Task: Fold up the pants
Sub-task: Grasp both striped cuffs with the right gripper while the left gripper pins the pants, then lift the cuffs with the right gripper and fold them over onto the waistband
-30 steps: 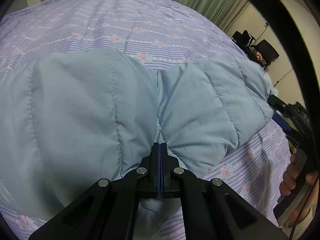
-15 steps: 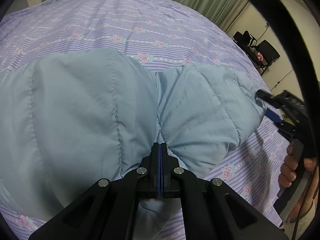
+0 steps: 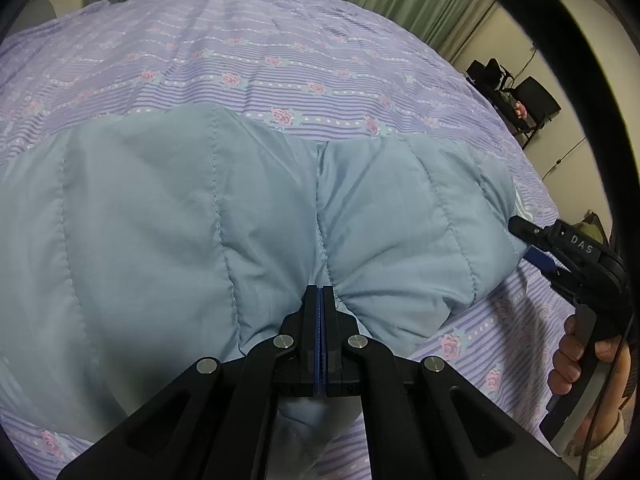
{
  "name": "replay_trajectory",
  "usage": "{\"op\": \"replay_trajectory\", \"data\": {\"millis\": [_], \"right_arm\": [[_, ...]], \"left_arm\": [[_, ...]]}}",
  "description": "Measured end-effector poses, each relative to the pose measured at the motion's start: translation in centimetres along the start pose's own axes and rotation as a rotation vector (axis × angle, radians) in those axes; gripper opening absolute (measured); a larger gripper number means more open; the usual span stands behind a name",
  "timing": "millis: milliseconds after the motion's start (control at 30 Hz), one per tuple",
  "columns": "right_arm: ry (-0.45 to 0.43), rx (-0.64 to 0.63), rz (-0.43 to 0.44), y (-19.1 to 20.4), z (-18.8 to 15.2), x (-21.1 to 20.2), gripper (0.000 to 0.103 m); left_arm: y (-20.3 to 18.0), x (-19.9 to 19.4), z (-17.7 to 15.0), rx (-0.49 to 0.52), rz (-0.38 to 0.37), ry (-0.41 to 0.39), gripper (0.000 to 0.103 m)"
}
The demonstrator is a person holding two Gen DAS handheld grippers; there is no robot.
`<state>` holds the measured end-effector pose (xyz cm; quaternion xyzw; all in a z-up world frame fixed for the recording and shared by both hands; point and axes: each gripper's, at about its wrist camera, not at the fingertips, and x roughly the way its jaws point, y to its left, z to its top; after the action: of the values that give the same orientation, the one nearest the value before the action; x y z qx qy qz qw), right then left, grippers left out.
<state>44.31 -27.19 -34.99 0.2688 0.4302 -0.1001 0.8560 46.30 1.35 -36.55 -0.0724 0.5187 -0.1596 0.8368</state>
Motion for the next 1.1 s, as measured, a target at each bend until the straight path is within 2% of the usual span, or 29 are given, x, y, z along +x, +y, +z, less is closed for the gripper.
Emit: {"op": "replay_trajectory", "data": {"millis": [33, 167, 300, 333, 400, 500, 600, 833, 967, 1000, 1033, 1100], "right_arm": [[0.000, 0.021, 0.001, -0.6, 0.0, 0.1, 0.063], [0.036, 0.087, 0.102, -2.4, 0.1, 2.0, 0.068], [0.033, 0.071, 0.161, -2.3, 0.4, 3.1, 0.067], [0.038, 0.067, 0.167, -2.3, 0.5, 3.4, 0.065], [0.060, 0.074, 0.201, -2.3, 0.6, 3.8, 0.053], [0.075, 0.100, 0.205, -2.4, 0.8, 3.1, 0.042], [0.036, 0.081, 0.173, -1.6, 0.6, 1.0, 0.040], [-0.090, -0.142, 0.053, 3.5, 0.0, -6.4, 0.039], [-0.137, -0.252, -0.005, 6.5, -0.3, -9.3, 0.039], [-0.149, -0.272, -0.016, 7.3, -0.2, -10.1, 0.039], [-0.157, -0.281, -0.015, 7.6, -0.3, -10.8, 0.039], [-0.174, -0.304, -0.016, 9.1, -0.1, -12.1, 0.039]], "left_arm": [[0.0, 0.0, 0.0, 0.001, 0.000, -0.002, 0.004], [-0.4, 0.0, -0.1, 0.006, 0.009, -0.006, 0.004], [-0.5, 0.0, -0.3, 0.006, 0.013, -0.009, 0.004], [-0.4, 0.0, -0.3, 0.004, 0.012, -0.009, 0.004], [-0.5, -0.1, -0.3, -0.001, 0.015, -0.007, 0.004], [-0.7, -0.1, -0.2, -0.002, 0.023, -0.002, 0.004], [-0.6, 0.0, 0.0, -0.015, 0.019, 0.010, 0.004], [-0.6, 0.8, 0.9, -0.023, 0.037, 0.047, 0.004], [0.1, -0.9, 2.1, -0.105, -0.007, 0.067, 0.003], [0.3, -1.9, 2.4, -0.127, -0.020, 0.049, 0.012], [0.6, -3.8, 2.6, -0.149, -0.031, 0.010, 0.027], [1.2, -7.0, 2.8, -0.167, -0.019, -0.044, 0.042]]}}
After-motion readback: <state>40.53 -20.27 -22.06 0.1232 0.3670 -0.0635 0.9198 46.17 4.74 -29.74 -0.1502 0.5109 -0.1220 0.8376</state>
